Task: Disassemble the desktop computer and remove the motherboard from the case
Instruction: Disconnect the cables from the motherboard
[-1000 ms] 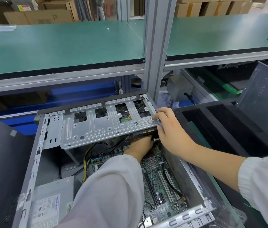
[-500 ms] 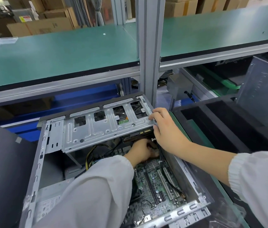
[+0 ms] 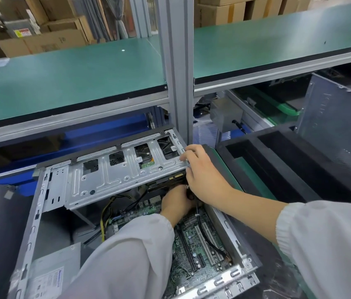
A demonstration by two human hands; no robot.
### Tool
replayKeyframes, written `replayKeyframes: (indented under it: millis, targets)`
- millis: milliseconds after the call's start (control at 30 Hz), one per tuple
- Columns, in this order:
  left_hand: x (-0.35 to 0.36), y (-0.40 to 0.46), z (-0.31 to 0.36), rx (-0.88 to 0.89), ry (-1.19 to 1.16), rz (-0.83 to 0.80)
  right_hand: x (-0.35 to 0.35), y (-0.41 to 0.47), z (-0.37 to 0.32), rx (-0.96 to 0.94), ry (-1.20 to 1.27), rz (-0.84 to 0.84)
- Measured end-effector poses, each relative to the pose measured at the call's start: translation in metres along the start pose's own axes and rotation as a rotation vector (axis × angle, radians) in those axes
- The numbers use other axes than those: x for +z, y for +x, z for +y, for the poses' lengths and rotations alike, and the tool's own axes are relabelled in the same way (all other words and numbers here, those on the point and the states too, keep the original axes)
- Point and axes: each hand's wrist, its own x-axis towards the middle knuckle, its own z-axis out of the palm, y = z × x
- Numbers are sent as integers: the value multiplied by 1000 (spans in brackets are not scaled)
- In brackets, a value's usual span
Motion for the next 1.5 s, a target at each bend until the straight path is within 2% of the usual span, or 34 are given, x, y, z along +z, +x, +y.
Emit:
replayKeyframes:
  millis: [267,367,533,767,867,1033,1267,1500]
  targets:
    - [4,-2,1,2,-19,60,-1,0,-2,7,-17,2]
    - [4,-2,1,54,-69,74,0,0,-2,8,-27,1]
    - [4,-1,-1,72,-32,107,-1,0,-2,12,-23,-1]
    - [2,13,-7,71,16,-23,-2,-2,-2,17,-2,-5]
    - [4,12,-7,96,-38,19,-1,-2,-3,11,-9,-6]
    - [9,9,-7,169,19,106,-1,-1,-2,15,-18,-9]
    - [0,15,-6,54,55,-57,-2,-2,-1,7,-7,-18]
    - [5,3,-3,209,42,107,-1,-1,-2,10,-8,-5]
